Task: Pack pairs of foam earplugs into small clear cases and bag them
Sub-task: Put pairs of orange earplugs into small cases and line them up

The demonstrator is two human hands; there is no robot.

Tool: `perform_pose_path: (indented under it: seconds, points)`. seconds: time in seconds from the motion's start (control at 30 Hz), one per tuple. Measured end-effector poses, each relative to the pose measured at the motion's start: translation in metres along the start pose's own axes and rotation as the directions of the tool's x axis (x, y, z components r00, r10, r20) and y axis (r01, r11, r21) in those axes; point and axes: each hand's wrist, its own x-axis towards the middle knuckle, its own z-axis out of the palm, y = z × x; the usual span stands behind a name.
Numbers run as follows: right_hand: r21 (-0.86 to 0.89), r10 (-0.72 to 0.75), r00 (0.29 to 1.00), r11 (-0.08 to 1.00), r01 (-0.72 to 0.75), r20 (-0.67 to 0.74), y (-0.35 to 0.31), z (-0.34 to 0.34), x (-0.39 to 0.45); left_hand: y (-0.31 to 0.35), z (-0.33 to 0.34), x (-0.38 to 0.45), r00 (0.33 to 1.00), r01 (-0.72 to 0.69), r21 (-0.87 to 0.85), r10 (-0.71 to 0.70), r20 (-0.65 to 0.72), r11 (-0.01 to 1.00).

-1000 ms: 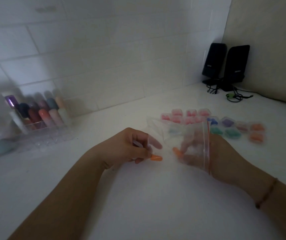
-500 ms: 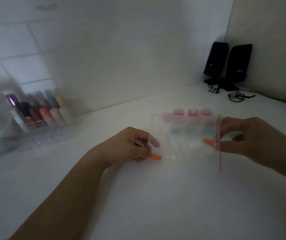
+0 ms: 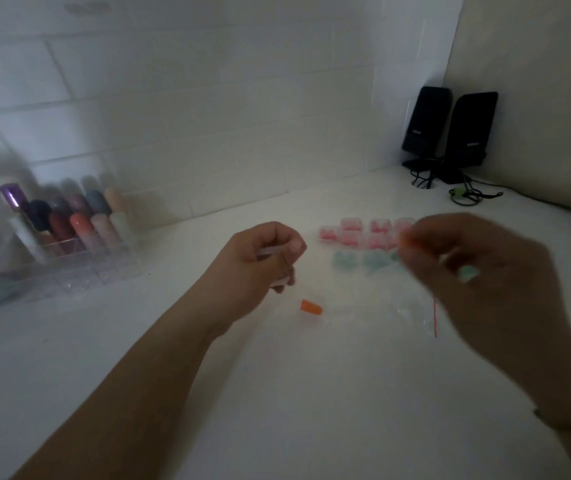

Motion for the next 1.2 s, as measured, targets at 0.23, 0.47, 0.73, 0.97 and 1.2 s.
perform_pose_path:
  seconds: [0.23,0.47,0.73,0.97,1.2]
  points:
    - [0.022,-0.216,0.946,0.976,0.218,0.241,-0.011,0.035,-0.019,0.001,0.026,-0.009,0.95,0.099,-0.369,0.023,0.312,0.924]
    - [-0.158,-0.22,0.936,0.95,0.27,0.276,0.002,0.043,-0.021,0.004,0.036,-0.013,0.941,0.136,-0.42,0.015,0.337,0.897]
    - [-0.157,-0.226,0.874,0.935,0.319,0.43,0.001,0.042,-0.023,-0.001,0.031,-0.008,0.96,0.098,-0.328,-0.003,0.279,0.94]
    - [-0.108,0.0,0.997,0.994,-0.009,-0.08,0.011,-0.001,0.005,-0.008,0.005,0.0,0.972,-0.193,0.126,0.172,0.159,0.973]
    - [-0.624,0.594,0.775,0.694,-0.359,0.215,0.033,-0.024,0.013,-0.028,-0.037,0.009,0.986,-0.166,0.411,0.136,0.101,0.896]
